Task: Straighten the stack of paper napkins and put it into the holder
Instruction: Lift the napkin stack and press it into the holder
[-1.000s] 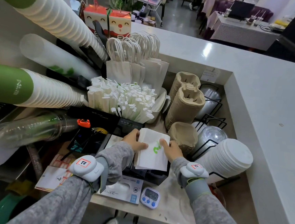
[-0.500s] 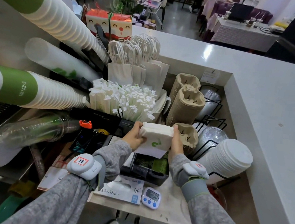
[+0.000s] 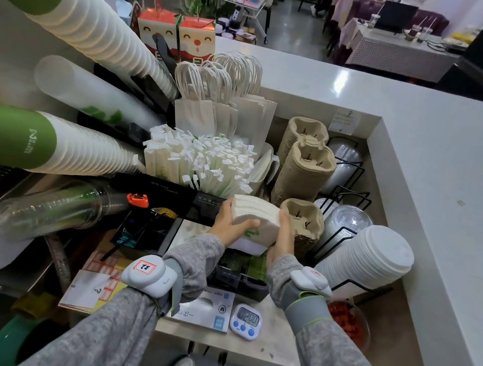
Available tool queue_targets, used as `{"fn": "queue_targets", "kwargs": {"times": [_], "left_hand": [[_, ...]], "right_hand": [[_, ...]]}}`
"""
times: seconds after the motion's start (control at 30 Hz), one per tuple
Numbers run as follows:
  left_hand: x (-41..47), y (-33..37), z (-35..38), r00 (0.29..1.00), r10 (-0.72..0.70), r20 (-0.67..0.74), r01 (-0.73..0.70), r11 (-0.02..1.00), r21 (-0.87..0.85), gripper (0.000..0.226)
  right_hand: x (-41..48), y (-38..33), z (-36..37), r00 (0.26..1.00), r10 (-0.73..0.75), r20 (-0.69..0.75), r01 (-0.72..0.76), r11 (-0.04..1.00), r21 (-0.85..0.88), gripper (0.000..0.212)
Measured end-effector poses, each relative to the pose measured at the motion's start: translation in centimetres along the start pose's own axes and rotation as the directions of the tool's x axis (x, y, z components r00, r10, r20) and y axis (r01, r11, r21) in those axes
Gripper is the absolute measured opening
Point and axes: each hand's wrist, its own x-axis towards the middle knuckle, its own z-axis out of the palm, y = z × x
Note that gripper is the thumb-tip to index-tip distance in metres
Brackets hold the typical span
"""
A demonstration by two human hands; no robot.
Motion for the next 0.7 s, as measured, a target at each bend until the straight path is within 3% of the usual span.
{"fn": "queue_targets", "kwargs": {"times": [0.13,0.23,0.3,0.43,0.57,0.7], "left_hand": [[0.0,0.1,0.1,1.0,0.006,0.006,-0.007,0.998,0.07,0.104],[0.2,-0.2,-0.2,1.0,0.021,0.019,-0.024,0.981,0.193,0.096],[0.4,-0.3,-0.5,0.999,0.03,0.014,-0.032,0.984,0.175,0.092],[0.6,-0.1,-0.2,1.0,0.012,-0.024,-0.011,0.999,0.045,0.077],[0.7,0.1,0.3,0.999,-0.001,-0.054,0.004,0.999,0.046,0.084],[0.8,0.0,0.0,1.0,0.014,-0.022,-0.009,0.977,0.215,0.082]], "right_hand": [[-0.1,0.3,0.1,1.0,-0.029,0.001,0.029,0.996,-0.086,0.026],[0.2,0.1,0.0,1.0,-0.013,-0.018,0.012,0.995,-0.094,0.031],[0.4,-0.2,-0.1,0.999,0.003,-0.034,-0.006,0.996,-0.085,0.031],[0.6,-0.8,-0.1,0.999,0.029,-0.032,-0.031,0.997,-0.071,0.053],[0.2,-0.8,0.1,1.0,-0.012,-0.021,0.01,0.995,-0.095,0.018],[0.3,-0.7,0.3,1.0,-0.001,-0.031,-0.003,0.994,-0.106,0.015]]}}
